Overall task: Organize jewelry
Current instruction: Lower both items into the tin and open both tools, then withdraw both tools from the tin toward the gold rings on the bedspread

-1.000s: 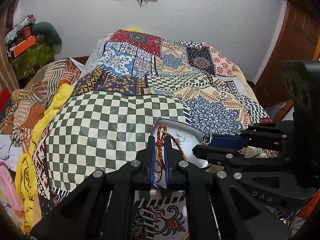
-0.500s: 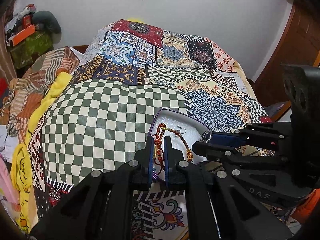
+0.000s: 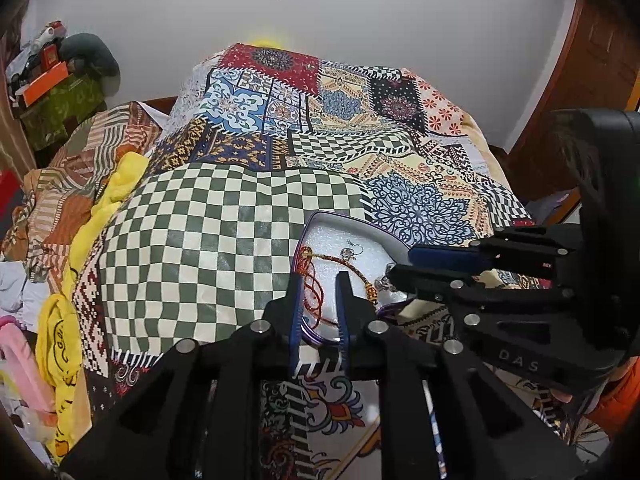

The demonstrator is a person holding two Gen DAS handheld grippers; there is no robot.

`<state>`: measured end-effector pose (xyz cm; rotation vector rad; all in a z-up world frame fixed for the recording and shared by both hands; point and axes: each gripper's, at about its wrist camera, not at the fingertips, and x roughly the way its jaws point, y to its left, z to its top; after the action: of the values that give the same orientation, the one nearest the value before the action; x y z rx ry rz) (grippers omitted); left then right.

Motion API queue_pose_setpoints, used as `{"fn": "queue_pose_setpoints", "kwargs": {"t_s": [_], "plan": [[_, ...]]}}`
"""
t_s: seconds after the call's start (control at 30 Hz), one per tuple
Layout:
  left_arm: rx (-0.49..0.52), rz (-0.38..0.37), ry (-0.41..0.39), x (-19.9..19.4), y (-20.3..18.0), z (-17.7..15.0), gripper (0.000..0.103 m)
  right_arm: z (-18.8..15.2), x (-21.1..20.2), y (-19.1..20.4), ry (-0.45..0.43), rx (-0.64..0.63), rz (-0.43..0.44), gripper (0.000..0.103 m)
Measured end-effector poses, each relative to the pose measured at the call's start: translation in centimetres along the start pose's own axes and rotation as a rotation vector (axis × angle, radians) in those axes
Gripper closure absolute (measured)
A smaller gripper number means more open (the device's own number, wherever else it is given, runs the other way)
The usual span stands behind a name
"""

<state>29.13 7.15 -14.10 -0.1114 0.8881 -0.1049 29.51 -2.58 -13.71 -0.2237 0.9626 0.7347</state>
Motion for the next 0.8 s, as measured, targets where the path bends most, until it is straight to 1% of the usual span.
{"fn": "queue_pose_setpoints", "kwargs": {"t_s": [0.07, 0.13, 0.2, 0.27, 0.3, 0.37, 0.5, 0.63, 0.8], "plan": [[0.0, 0.006, -0.012, -0.8, -0.1, 0.0, 0.079, -0.1, -1.0, 0.3, -0.016, -0.011, -0.014, 0.083], [-0.003, 0.01, -0.024, -1.6, -0.1, 0.0, 0.077, -0.3, -2.0, 0.6, -0.039, -0.017, -0.029, 0.077], [-0.006, 0.011, -0.033, -2.4, -0.2, -0.1, 0.075, -0.4, -3.1, 0.9, -0.067, -0.017, -0.05, 0.063], [-0.002, 0.017, -0.04, -3.3, -0.3, -0.3, 0.072, -0.7, -4.2, 1.1, -0.098, -0.011, -0.074, 0.061], [0.004, 0.024, -0.044, -3.7, -0.4, -0.4, 0.067, -0.9, -4.9, 1.1, -0.107, -0.006, -0.081, 0.06], [0.017, 0.047, -0.052, -4.6, -0.6, -0.9, 0.063, -1.1, -5.6, 1.1, -0.116, 0.01, -0.076, 0.06], [0.049, 0.065, -0.045, -6.0, -1.3, -2.2, 0.062, -2.1, -7.3, 1.0, -0.133, 0.042, -0.054, 0.06], [0.069, 0.057, -0.041, -7.2, -2.2, -3.7, 0.062, -3.4, -8.5, 1.0, -0.15, 0.047, -0.077, 0.06], [0.076, 0.033, -0.034, -8.1, -3.3, -5.2, 0.062, -5.0, -9.9, 0.6, -0.166, 0.076, -0.084, 0.06]]}}
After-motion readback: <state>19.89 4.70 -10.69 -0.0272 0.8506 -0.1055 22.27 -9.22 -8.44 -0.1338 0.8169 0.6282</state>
